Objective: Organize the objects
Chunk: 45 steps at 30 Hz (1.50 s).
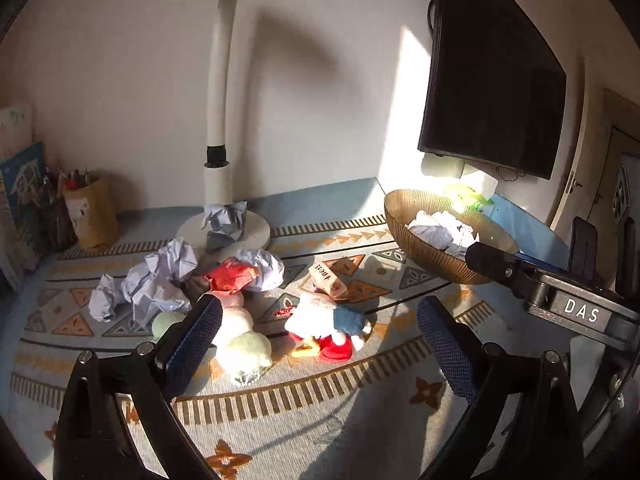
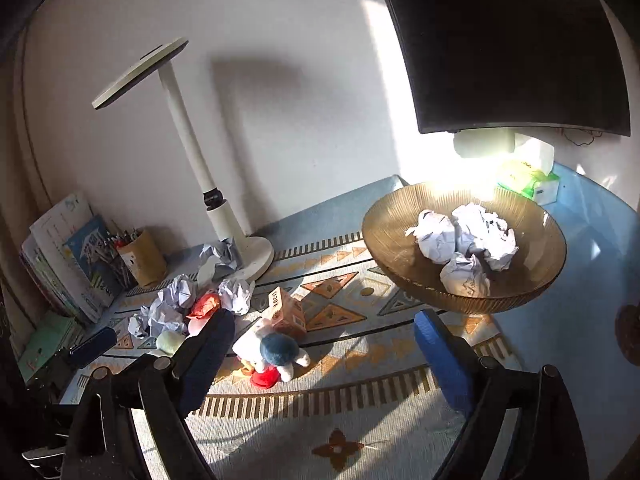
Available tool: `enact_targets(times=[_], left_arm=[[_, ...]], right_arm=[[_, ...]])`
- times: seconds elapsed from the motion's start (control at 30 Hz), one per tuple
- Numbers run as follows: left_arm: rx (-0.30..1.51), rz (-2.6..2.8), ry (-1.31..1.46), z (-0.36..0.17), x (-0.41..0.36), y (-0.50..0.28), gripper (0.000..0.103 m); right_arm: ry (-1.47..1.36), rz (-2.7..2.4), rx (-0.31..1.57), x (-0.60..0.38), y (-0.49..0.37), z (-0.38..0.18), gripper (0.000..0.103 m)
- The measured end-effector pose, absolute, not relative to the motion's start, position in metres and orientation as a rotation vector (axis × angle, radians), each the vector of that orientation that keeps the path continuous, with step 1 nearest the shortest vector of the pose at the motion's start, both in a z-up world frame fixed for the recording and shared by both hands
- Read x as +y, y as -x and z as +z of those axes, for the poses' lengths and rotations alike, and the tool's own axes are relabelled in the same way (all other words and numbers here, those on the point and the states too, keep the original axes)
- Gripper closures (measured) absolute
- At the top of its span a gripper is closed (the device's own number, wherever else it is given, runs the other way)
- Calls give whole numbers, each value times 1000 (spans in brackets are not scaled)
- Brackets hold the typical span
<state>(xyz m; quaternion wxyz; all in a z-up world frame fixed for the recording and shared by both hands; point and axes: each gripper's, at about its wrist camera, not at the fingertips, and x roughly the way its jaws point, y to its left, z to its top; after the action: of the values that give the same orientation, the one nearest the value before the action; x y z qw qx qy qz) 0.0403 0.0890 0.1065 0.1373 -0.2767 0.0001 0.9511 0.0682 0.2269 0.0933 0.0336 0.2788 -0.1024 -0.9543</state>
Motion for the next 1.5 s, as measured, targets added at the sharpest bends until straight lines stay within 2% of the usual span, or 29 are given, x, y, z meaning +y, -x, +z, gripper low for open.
enact_targets(times=[0.13, 0.3, 0.37, 0.53, 0.77, 1.5], left_arm=[[25, 2851, 918, 66, 68, -47, 5], [-19, 2858, 1004, 37, 58, -39, 5], [-32, 2860, 966, 41, 55, -41, 5], [-90, 2846, 997, 38, 52, -40, 5], [-58, 2842, 1015, 36, 57, -40, 5], [-78, 2838, 1032, 34, 52, -36, 5]], right_arm=[[-827, -2931, -136, 195, -71, 62, 11], [-852, -2906, -228, 208, -66, 48, 10], [-871, -2897, -250, 212, -64, 46, 6], [-912, -2896, -190, 203, -58, 44, 6], [-909, -2891, -168, 201, -58, 43, 2], [-906, -2886, -169, 199, -60, 43, 1]])
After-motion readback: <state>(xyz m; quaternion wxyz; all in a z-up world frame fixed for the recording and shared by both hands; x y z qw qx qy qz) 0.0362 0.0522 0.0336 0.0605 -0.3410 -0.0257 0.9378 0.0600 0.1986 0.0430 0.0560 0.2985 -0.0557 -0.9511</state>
